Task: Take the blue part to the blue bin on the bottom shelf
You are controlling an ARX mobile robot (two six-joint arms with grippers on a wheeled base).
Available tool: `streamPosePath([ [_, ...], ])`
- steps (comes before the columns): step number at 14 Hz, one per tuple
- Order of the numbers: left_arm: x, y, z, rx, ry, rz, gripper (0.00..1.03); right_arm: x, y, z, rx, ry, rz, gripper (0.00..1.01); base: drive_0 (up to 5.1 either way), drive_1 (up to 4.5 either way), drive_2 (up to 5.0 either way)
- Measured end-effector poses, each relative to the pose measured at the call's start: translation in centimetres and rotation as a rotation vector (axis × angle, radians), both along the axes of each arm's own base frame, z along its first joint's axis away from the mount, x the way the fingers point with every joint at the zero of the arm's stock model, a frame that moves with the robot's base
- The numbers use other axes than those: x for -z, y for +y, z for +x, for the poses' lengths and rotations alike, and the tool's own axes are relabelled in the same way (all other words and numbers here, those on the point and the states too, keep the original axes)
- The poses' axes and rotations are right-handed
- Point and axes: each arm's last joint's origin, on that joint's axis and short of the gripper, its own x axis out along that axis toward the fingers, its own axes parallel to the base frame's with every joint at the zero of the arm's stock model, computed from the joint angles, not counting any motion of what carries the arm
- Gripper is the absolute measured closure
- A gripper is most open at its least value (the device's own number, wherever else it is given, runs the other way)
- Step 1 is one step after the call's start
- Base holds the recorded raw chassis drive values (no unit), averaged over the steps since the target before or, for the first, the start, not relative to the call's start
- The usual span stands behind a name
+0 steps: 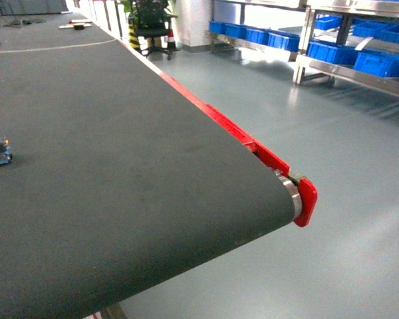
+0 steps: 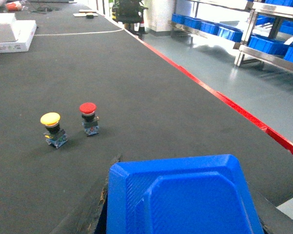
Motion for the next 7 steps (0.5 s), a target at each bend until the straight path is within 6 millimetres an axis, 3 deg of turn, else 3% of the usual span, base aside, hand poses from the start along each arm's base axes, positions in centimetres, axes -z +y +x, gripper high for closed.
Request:
streamPosePath([
  [7,0.00,0.00,0.00,0.000,0.000,0.000,0.59,0.00,0.00,0.00,0.000,0.000,0.000,0.03,-1.6,-1.60,-1.6],
])
